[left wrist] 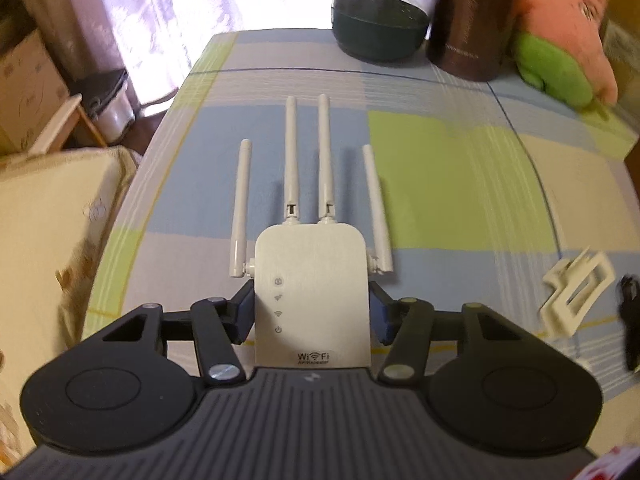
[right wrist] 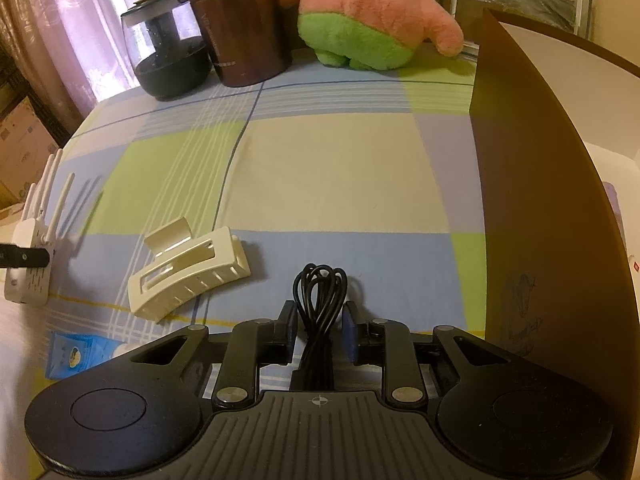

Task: Organize rigid objects
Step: 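Lift the router and cable and carry both over the brown box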

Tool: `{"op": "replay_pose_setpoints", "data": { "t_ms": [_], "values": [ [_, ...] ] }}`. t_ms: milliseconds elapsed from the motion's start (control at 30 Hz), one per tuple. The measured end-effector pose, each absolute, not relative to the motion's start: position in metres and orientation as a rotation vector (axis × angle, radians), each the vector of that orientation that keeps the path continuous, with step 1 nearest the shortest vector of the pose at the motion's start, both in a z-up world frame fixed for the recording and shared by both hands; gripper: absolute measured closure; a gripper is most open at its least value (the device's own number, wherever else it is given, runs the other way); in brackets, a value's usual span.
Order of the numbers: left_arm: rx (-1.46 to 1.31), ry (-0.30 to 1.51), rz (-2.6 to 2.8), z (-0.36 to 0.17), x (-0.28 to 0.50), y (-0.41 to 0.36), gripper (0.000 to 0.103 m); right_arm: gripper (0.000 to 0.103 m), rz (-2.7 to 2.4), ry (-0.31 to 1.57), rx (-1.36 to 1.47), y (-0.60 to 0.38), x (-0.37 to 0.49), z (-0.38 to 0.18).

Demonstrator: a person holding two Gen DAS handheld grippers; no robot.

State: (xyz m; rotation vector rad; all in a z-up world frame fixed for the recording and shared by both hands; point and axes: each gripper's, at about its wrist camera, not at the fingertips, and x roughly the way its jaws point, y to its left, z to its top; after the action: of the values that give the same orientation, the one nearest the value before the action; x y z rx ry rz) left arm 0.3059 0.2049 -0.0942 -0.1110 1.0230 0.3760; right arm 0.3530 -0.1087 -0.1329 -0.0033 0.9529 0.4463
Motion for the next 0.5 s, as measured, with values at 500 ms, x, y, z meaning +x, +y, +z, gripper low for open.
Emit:
{"op": "replay_pose_setpoints", "data": {
  "t_ms": [500],
  "values": [
    [-0.022,1.050,0.341,-0.108,0.308,0.200,0.051,0.082,0.418,0.929,-0.046,-0.100,0.348,-0.134]
  ]
}}
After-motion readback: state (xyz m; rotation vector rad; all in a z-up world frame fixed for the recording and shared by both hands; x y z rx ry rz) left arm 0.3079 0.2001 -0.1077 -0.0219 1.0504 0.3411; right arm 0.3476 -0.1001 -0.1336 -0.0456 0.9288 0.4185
